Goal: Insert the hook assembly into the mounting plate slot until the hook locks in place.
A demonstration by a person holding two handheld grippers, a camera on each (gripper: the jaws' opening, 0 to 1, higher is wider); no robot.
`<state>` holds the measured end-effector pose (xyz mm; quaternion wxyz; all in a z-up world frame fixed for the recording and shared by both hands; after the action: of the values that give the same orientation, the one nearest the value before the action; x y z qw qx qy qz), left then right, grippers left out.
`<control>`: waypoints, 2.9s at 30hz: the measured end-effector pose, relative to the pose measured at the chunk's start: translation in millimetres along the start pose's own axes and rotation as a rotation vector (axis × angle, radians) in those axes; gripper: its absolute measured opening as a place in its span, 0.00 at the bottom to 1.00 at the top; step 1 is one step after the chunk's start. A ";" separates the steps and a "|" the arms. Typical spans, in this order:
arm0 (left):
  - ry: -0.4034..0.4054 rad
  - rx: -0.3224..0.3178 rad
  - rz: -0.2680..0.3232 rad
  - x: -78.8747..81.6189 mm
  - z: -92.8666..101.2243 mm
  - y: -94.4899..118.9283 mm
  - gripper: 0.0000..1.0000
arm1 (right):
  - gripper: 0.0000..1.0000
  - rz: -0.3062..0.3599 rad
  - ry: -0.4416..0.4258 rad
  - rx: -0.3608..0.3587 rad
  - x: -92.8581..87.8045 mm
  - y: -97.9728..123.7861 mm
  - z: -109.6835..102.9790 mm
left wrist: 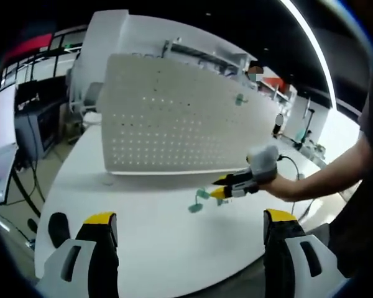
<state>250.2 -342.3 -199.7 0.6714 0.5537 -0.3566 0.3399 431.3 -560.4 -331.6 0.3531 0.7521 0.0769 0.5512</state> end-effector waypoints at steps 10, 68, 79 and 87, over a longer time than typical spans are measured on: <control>0.023 0.019 -0.025 -7.6 -5.9 -3.9 0.99 | 0.26 -0.090 -0.014 0.001 -10.2 -23.6 15.3; 0.034 -0.013 0.022 -1.3 2.8 -2.6 1.00 | 0.00 -0.018 -0.129 -0.056 27.2 10.5 22.9; 0.015 -0.064 0.037 13.9 22.5 -9.2 1.00 | 0.00 0.236 -0.108 -0.039 86.7 67.6 -11.0; 0.060 -0.105 0.077 27.3 31.8 -5.4 0.99 | 0.00 0.324 -0.095 -0.047 91.9 101.5 -42.1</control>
<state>265.6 -372.8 -174.8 0.6964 0.4930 -0.3747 0.3626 401.3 -570.2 -191.9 0.2804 0.7714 -0.0748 0.5663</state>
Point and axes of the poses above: the point that each gripper's makers call its tool centre point, and the gripper's own axes: y roughly backward along the fingers, z roughly to its right, x roughly out of its top, the point moved 7 cm from there along y, roughly backward along the fingers, and after that the axes turned 14 degrees about x, right-handed, at the moved point
